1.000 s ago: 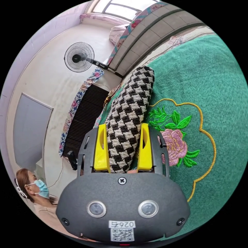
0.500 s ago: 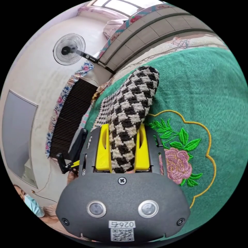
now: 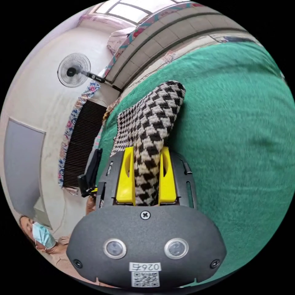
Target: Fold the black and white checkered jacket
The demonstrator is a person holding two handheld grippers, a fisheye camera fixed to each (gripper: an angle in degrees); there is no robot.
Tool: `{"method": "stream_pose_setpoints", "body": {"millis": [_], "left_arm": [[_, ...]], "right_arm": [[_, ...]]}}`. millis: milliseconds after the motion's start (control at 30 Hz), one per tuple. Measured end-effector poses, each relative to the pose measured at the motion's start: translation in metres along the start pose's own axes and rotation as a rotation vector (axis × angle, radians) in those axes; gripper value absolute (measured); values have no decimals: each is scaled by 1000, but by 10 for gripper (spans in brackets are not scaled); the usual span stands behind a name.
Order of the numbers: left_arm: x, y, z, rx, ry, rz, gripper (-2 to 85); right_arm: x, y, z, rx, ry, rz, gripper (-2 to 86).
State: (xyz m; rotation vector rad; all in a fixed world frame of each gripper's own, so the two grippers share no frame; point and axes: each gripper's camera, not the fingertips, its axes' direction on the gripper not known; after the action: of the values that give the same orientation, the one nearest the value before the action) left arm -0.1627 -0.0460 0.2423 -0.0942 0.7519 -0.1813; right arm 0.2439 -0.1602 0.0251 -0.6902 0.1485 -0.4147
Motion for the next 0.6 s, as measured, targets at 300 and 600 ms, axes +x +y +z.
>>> {"method": "stream_pose_setpoints", "body": {"millis": [300,600], "left_arm": [[22,-2,20,-5,-136,43,70],[54,23,77,-46,70,-26,62]], "right_arm": [[-40,57,14,-76,98,-78,116],[-110,117,-41,-48,427,-223,72]]}}
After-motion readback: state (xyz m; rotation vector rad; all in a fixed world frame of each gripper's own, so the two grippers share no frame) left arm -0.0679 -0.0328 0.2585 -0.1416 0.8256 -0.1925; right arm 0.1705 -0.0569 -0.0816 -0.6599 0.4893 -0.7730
